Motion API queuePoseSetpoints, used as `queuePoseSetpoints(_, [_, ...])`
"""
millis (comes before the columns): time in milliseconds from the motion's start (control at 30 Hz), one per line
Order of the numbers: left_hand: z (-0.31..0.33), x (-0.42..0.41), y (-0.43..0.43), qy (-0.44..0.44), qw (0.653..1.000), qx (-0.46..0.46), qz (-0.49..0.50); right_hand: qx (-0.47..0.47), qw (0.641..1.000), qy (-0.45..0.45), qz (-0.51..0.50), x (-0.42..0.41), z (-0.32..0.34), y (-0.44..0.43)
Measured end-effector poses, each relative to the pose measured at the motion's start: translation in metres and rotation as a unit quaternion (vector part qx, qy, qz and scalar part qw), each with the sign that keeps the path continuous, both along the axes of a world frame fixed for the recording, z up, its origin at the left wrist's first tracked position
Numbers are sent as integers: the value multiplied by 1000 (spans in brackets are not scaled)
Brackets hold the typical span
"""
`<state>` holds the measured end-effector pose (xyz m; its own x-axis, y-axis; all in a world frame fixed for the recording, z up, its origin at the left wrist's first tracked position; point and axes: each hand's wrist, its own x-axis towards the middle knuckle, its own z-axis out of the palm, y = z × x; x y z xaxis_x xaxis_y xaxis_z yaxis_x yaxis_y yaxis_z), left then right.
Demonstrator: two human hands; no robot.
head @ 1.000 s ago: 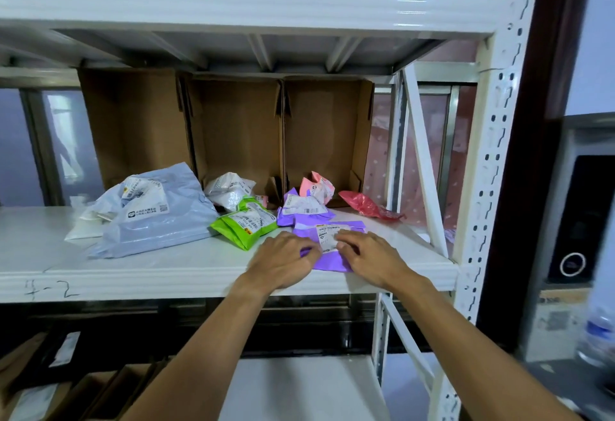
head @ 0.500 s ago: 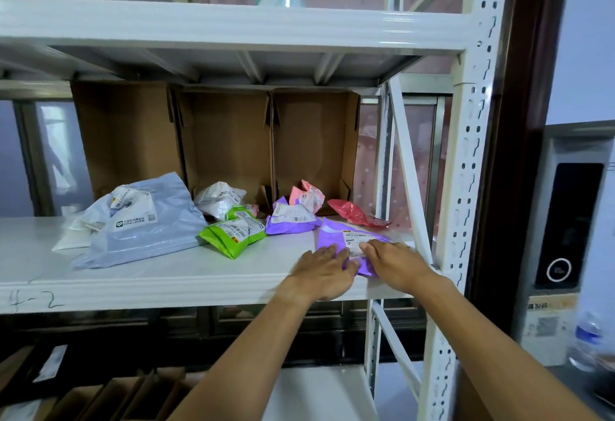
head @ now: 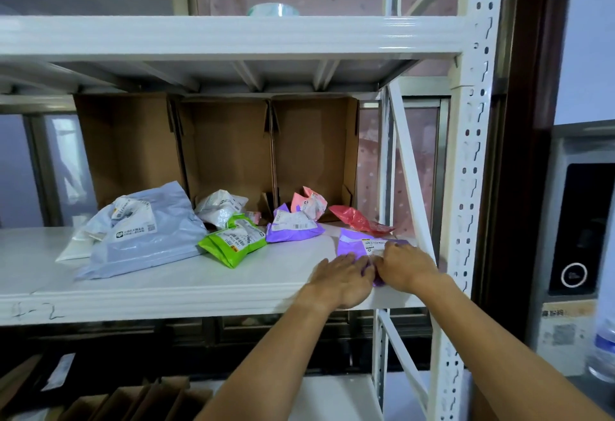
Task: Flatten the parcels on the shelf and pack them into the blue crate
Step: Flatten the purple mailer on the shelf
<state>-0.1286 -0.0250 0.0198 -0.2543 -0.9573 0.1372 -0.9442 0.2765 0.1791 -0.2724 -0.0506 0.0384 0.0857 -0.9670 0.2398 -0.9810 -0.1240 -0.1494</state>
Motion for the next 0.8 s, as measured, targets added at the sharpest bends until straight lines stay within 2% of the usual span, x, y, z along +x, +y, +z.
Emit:
queuePoseSetpoints(133, [12, 27, -2, 31, 999, -23, 12, -49, 997, -23, 46, 19, 1, 2])
queuePoseSetpoints(333, [26, 91, -17, 88, 970, -155, 168, -51, 983, -90, 149, 65, -12, 12])
queuePoseSetpoints(433, [26, 122, -32, 27, 959, -175, 222, -75, 983, -115, 120, 72, -22, 13])
queuePoseSetpoints(500, [20, 136, -44, -35, 959, -165, 230, -86, 983, -112, 120, 72, -22, 13])
queuePoseSetpoints(567, [17, 146, -55, -54, 960, -154, 226, -83, 983, -111, 123, 73, -20, 12])
queuePoseSetpoints(800, [28, 151, -72, 3, 971, -141, 195, -63, 986, -103, 113, 71, -16, 15])
